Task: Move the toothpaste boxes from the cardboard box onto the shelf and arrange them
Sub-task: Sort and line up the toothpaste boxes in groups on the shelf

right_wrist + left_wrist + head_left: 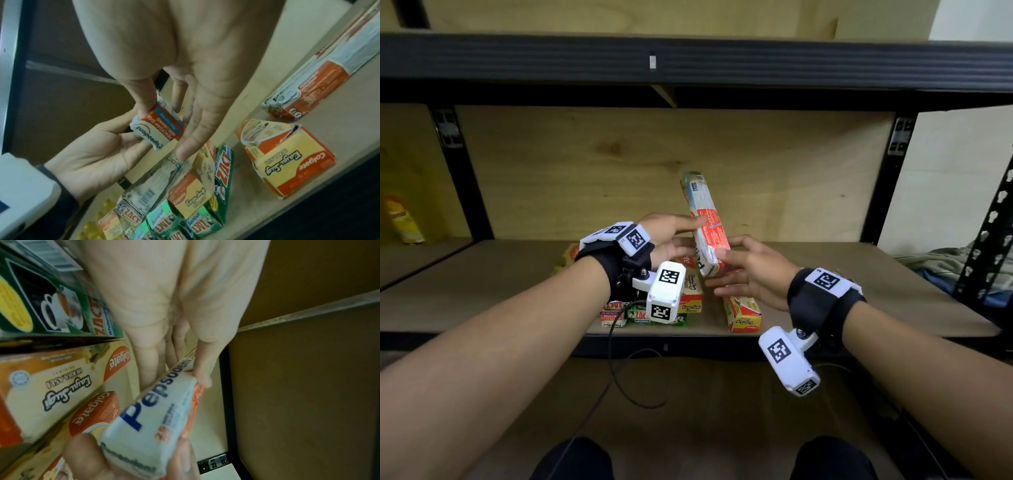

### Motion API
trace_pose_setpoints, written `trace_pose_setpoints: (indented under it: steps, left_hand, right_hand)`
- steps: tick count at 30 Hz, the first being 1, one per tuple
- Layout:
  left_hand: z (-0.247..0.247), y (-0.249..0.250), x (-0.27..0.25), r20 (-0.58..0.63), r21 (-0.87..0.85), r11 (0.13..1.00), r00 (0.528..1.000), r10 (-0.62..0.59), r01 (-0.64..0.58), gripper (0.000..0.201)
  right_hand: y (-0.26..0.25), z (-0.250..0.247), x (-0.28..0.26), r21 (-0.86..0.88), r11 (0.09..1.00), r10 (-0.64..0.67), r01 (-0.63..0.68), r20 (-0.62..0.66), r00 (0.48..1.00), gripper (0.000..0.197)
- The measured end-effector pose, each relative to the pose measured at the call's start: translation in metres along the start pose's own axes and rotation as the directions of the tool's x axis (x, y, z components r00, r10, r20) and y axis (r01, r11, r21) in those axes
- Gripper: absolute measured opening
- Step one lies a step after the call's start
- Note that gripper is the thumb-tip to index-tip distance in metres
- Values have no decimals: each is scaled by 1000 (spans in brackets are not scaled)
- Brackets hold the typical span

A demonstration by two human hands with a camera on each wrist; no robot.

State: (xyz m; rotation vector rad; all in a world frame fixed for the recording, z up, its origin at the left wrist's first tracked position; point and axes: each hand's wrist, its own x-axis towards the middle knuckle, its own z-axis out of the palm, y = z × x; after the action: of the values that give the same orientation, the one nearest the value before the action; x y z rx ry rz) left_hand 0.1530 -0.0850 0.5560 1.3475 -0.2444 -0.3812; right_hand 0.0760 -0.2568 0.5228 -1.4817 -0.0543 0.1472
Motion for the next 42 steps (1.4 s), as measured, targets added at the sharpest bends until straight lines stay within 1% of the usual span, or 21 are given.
trace_pose_setpoints:
  steps: [2,4,6,8,10,12,13,15,17,20,22,24,27,29,30,32,34,36,39,42]
  left_hand:
    - [2,2,1,-41,-95,994,998,56,-60,32]
    - [4,4,1,-71,-170,980,993,91,-102,31]
    - [5,5,1,-81,-213,971,992,96,-111,30]
    - [7,5,0,-88,-216,969,991,105,-122,29]
    - [10,1,0,-110,-223,962,985,134,-156,38]
    - [13,-4,2,-146,-251,948,976,163,-196,52]
    - [14,-6,2,-162,-253,944,972,172,-210,55]
    - [17,-9,2,-164,-233,950,971,174,-209,60]
    - [23,-10,1,-137,-211,957,976,170,-197,60]
    - [32,-15,4,-147,-240,948,973,176,-208,57]
    - [37,-19,7,-146,-239,947,973,181,-212,57]
    - [40,-25,8,-120,-214,955,976,183,-205,56]
    - [40,-30,10,-111,-148,963,971,210,-226,54]
    - [39,-31,9,-100,-100,968,970,222,-232,53]
    - [38,-31,9,-87,-77,970,971,224,-231,53]
    - [38,-32,9,-56,-21,973,972,227,-228,54]
    - [39,-34,8,-32,20,974,973,228,-227,54]
    - [42,-34,7,-6,48,972,973,232,-232,52]
    - [48,-31,7,51,95,967,971,233,-237,52]
    - [53,-31,7,119,140,957,964,238,-253,50]
  right_hand:
    - [-3,-7,-3,68,998,0,-1,17,1000,29]
    - [-7,-16,-7,136,991,13,-16,18,1000,24]
    - [-10,-25,-10,199,979,40,-43,21,999,26]
    - [-12,-34,-13,234,969,75,-76,16,997,30]
    - [-12,-40,-15,246,964,103,-99,-6,995,30]
    - [-13,-45,-17,257,961,117,-104,-35,992,34]
    - [-13,-47,-17,257,962,114,-97,-54,992,38]
    - [-13,-52,-18,220,973,93,-72,-89,992,44]
    - [-11,-59,-20,143,988,72,-58,-96,993,46]
    - [-4,-64,-21,23,999,47,-45,-79,996,43]
    - [2,-64,-19,-62,998,25,-32,-104,994,42]
    - [7,-64,-19,-133,991,2,-17,-115,993,40]
    - [11,-65,-22,-223,974,29,-43,-65,997,35]
    - [12,-67,-22,-253,966,40,-49,-42,998,34]
    - [10,-68,-22,-254,967,24,-36,-51,998,34]
    - [2,-71,-18,-262,965,-51,19,-116,992,37]
    - [-10,-72,-14,-319,945,-139,78,-175,975,41]
    - [-25,-71,-9,-372,919,-215,129,-200,956,45]
    - [-48,-68,-5,-380,904,-284,195,-193,939,51]
    - [-64,-63,-7,-406,878,-330,253,-132,934,49]
